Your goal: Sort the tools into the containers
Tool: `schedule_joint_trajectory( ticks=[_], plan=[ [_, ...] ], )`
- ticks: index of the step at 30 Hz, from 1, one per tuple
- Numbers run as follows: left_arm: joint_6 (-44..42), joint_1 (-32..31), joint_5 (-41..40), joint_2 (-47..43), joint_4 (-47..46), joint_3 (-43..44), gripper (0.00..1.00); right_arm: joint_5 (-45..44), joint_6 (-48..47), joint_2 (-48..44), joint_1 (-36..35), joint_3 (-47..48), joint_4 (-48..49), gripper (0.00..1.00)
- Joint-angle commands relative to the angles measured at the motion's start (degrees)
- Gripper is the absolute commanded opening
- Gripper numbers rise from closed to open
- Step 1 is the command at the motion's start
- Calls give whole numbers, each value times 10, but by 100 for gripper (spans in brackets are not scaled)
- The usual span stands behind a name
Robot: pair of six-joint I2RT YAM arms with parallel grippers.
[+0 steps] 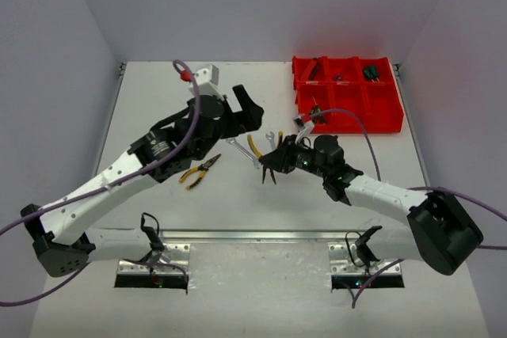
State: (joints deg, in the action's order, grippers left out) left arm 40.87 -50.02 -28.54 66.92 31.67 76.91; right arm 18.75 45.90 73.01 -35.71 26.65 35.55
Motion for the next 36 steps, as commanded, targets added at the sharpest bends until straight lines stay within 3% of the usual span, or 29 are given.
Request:
schedule_joint_trajectory(
  ticks=[1, 5, 9, 16, 23, 36],
  plan=[
    [-10, -3, -122, -90, 88, 10, 100, -130, -79, -58, 116, 61, -149, 0],
    [-22, -3, -140, -148, 131, -46, 100, -181, -144, -38, 226, 136, -240, 0],
    [-52, -3, -148, -207, 144, -112, 100, -234, -177, 54, 305, 262, -317, 0],
    [-42, -3, -171, -265, 186, -194, 100, -379, -186, 198, 326, 459, -423, 0],
    [-57, -3, -157, -296, 164, -239, 100, -410, -202, 342, 332, 614, -504, 0],
    [-59, -3, -144, -270, 154, -250, 100, -432, -178, 418, 337, 633, -492, 0]
  ],
)
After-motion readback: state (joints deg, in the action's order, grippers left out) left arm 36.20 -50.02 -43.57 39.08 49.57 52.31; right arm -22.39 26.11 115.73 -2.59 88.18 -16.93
